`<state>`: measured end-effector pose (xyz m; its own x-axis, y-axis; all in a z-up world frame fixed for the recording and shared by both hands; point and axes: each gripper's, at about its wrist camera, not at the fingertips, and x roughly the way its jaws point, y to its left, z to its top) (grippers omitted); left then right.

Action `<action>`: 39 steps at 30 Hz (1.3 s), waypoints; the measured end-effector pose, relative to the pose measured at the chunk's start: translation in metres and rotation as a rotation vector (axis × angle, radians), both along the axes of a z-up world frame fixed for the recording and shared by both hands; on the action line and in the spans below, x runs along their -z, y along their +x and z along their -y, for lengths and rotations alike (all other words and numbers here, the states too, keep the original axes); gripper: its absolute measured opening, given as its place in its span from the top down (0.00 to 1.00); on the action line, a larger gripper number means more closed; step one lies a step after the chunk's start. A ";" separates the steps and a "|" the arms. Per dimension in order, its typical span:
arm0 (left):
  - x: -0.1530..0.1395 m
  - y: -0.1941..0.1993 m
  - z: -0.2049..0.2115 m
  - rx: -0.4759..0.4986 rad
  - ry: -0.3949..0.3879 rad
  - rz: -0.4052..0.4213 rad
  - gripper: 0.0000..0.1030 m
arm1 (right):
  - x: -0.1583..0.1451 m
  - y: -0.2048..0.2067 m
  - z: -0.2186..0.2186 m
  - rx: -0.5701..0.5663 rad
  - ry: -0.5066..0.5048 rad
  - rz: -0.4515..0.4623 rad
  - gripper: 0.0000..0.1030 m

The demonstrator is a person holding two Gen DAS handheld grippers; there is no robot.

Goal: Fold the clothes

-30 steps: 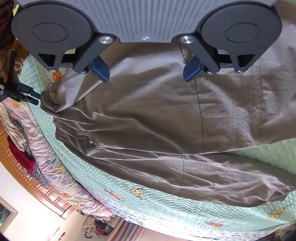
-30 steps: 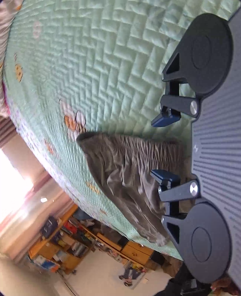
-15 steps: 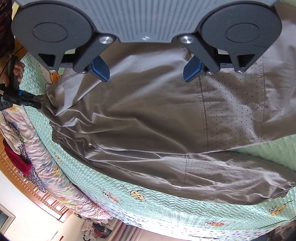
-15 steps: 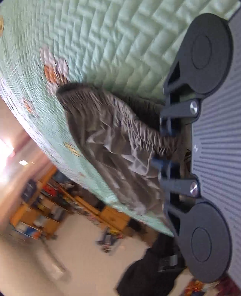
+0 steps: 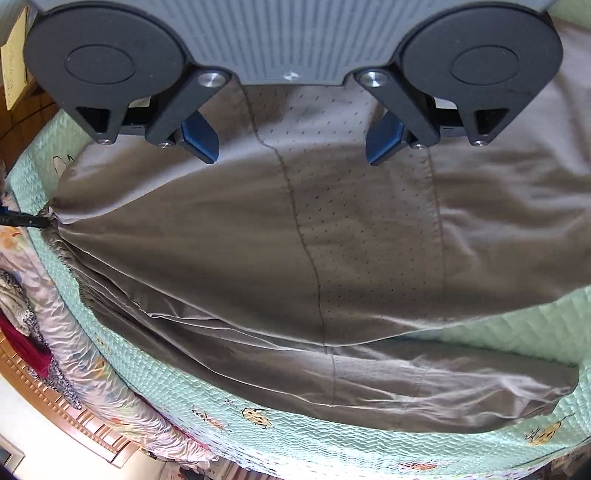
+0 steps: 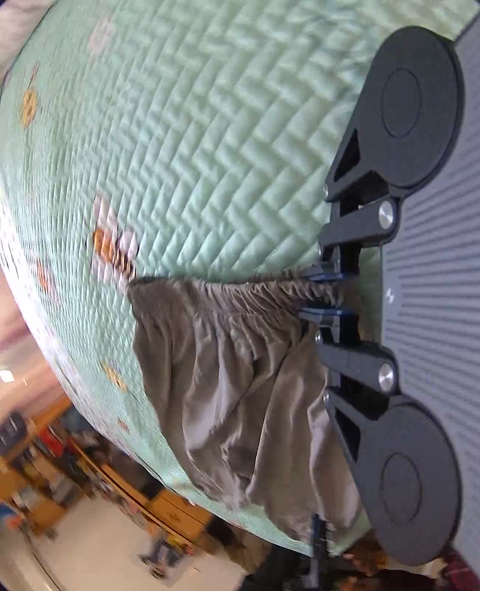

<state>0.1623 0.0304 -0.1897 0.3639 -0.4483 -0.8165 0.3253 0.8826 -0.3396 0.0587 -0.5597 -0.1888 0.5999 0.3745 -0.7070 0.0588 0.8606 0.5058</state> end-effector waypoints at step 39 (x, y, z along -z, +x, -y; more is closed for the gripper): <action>-0.008 -0.053 -0.274 -0.531 -0.104 0.203 0.11 | -0.006 0.006 -0.442 -0.628 -0.070 0.068 0.79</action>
